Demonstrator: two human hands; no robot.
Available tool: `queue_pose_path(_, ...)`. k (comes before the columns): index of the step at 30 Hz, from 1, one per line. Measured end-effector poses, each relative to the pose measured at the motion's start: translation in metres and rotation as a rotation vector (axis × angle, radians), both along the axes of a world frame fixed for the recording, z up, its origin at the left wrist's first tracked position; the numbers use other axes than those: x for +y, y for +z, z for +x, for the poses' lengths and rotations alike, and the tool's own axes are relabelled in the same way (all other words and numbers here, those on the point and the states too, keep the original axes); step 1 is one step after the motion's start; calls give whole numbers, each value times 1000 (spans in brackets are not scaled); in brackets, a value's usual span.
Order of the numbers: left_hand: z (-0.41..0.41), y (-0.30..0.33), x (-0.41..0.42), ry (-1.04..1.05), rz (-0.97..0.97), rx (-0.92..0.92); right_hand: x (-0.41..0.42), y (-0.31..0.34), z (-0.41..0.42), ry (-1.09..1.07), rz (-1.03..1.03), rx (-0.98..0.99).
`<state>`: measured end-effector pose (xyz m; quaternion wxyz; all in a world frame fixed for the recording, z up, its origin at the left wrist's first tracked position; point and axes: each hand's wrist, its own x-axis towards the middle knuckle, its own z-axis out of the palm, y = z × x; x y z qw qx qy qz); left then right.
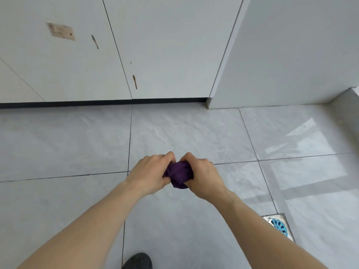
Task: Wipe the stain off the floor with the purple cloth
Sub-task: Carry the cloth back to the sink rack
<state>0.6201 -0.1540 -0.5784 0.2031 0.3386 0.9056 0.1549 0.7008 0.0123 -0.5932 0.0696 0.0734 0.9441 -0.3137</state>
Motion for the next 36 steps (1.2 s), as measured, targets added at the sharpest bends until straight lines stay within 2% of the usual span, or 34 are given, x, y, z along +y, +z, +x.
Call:
queue_pose_path(8, -14, 184, 4, -37, -42, 51, 5, 179, -8, -32, -8, 6)
queue_pose_path(20, -7, 576, 12, -21, 5, 146, 18, 579, -7, -5, 95, 70)
queue_pose_path(25, 3, 711, 16, -14, 25, 213, 21, 712, 0, 2, 142, 147)
queue_pose_path(31, 12, 822, 20, -9, 93, 317, 26, 825, 4, -21, 181, 212)
queue_pose_path(36, 7, 872, 15, 8, 139, 378, 20, 878, -1, -29, 208, 253)
